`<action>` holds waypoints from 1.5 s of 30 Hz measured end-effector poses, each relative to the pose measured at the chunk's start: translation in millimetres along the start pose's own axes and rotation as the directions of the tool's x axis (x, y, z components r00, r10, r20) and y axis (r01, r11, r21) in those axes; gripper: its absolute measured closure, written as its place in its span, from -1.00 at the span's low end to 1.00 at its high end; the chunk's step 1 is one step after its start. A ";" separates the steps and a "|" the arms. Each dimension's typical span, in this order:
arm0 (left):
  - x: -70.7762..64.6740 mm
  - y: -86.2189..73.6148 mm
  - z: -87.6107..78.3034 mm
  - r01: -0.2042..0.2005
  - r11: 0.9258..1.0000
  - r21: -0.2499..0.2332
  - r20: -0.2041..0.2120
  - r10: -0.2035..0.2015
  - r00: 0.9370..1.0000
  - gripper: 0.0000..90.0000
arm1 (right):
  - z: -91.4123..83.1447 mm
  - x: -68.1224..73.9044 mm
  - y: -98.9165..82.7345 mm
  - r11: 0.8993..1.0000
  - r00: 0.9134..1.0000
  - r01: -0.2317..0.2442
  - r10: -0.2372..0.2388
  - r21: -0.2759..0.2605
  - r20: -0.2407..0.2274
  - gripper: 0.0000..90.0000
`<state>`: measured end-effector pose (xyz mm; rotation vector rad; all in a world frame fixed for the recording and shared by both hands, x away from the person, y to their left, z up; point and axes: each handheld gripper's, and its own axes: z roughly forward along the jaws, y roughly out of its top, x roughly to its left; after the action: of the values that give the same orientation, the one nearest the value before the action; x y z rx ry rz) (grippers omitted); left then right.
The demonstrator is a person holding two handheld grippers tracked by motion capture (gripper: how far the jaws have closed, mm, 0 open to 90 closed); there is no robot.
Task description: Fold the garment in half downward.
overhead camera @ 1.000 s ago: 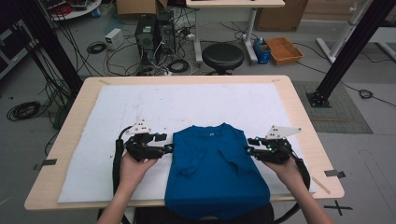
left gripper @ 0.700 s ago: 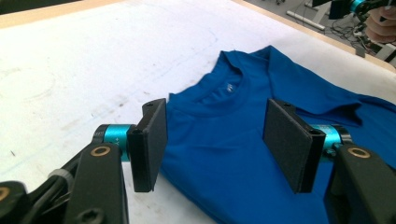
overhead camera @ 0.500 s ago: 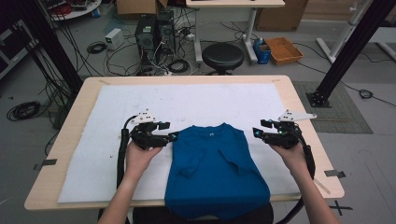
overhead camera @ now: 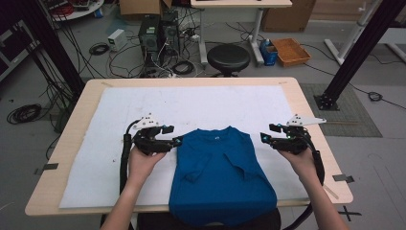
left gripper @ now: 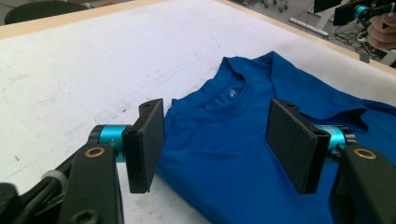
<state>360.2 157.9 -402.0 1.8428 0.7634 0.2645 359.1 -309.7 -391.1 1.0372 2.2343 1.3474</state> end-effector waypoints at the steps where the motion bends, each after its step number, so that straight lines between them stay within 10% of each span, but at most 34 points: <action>1: 0.0 0.2 0.0 0.000 1.000 0.002 0.001 0.000 1.000 -0.16 | 0.4 -0.7 0.1 1.000 1.000 -0.002 0.002 0.000 0.001 -0.09; 15: 2.9 3.6 10.2 0.008 0.999 0.045 0.038 -0.010 0.999 -0.16 | 7.4 -8.8 1.0 1.000 1.000 -0.002 0.003 0.022 -0.027 -0.06; 25: 23.3 6.9 32.3 0.155 0.987 0.046 0.064 -0.158 0.985 -0.14 | 23.6 -17.5 2.7 0.998 1.000 -0.018 0.020 0.067 -0.018 0.17; 45: 40.2 0.7 68.2 0.154 0.963 0.222 -0.048 -0.147 0.988 0.04 | 91.5 -10.3 16.9 0.979 0.999 -0.022 0.027 0.202 -0.022 0.35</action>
<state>426.6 130.9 -435.7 1.9836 0.9839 0.1111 428.5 -255.4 -422.9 1.1238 2.4237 1.1665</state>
